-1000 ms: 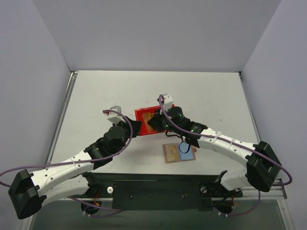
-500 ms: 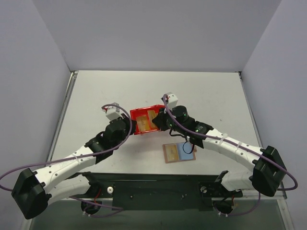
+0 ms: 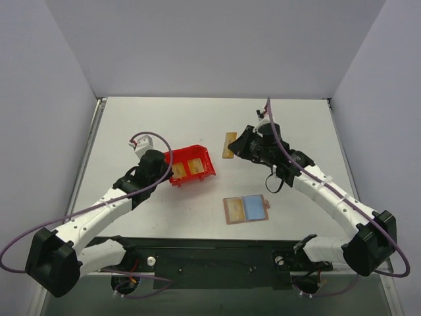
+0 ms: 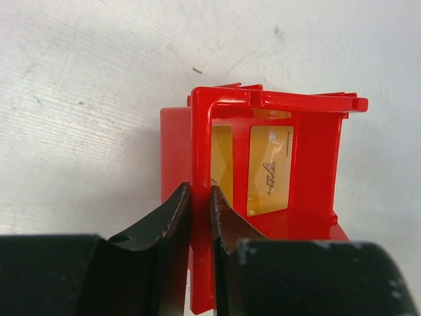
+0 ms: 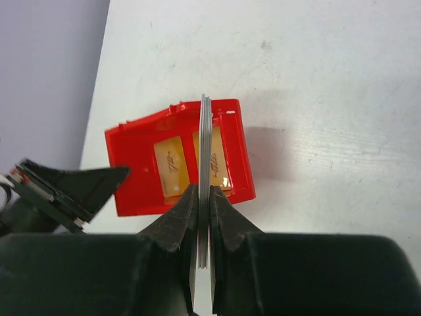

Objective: Put the credit cards into the card holder
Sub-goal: Pick up the credit card from the storage box, then place the storage box at the center of the board.

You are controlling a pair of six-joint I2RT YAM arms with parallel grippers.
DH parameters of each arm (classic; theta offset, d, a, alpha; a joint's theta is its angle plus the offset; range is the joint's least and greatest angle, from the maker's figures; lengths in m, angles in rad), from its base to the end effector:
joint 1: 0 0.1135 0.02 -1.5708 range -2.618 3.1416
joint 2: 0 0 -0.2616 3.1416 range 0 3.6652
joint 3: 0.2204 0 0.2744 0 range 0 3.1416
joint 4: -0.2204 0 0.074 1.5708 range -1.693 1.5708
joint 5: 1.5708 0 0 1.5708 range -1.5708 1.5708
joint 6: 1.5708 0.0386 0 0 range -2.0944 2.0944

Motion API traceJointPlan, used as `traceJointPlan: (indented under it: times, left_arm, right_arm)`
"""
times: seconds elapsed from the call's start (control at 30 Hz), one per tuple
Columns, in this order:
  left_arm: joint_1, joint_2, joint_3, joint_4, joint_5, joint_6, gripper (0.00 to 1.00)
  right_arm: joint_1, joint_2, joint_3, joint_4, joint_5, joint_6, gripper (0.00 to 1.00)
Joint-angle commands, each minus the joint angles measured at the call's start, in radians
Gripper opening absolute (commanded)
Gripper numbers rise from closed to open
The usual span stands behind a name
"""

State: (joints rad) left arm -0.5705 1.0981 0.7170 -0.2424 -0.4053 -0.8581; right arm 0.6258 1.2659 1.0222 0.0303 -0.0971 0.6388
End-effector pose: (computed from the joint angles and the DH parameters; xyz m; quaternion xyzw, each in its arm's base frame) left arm 0.2276 -0.1279 0.2386 -0.2158 0.8495 -0.1574 0.4549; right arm 0.2618 0.1938 0.3328 -0.0254 0.7777 0.4011 0.4835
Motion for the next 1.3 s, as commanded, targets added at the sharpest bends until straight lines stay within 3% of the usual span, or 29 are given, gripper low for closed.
traceJointPlan:
  times: [0.0, 0.2, 0.4, 0.6, 0.93, 1.27]
  left_arm:
    - [0.012, 0.003, 0.059, -0.018, 0.02, 0.014, 0.0]
    - [0.02, 0.019, 0.062, -0.04, 0.022, 0.037, 0.0]
    - [0.024, 0.036, 0.055, -0.06, 0.014, 0.042, 0.02]
    - [0.041, 0.042, 0.045, -0.061, 0.02, 0.044, 0.13]
    - [0.07, 0.071, -0.01, -0.005, 0.065, 0.06, 0.15]
    - [0.1, 0.146, -0.007, 0.025, 0.138, 0.096, 0.15]
  right_arm:
    - [-0.096, 0.016, 0.03, -0.109, -0.14, 0.348, 0.0]
    - [-0.201, 0.069, -0.04, 0.009, -0.39, 0.668, 0.0]
    - [-0.219, 0.038, -0.106, 0.071, -0.398, 0.74, 0.0]
    - [-0.236, 0.036, -0.111, 0.088, -0.421, 0.72, 0.0]
    - [-0.238, 0.063, -0.106, 0.108, -0.458, 0.644, 0.0]
    - [-0.238, 0.004, -0.116, 0.115, -0.438, 0.403, 0.0]
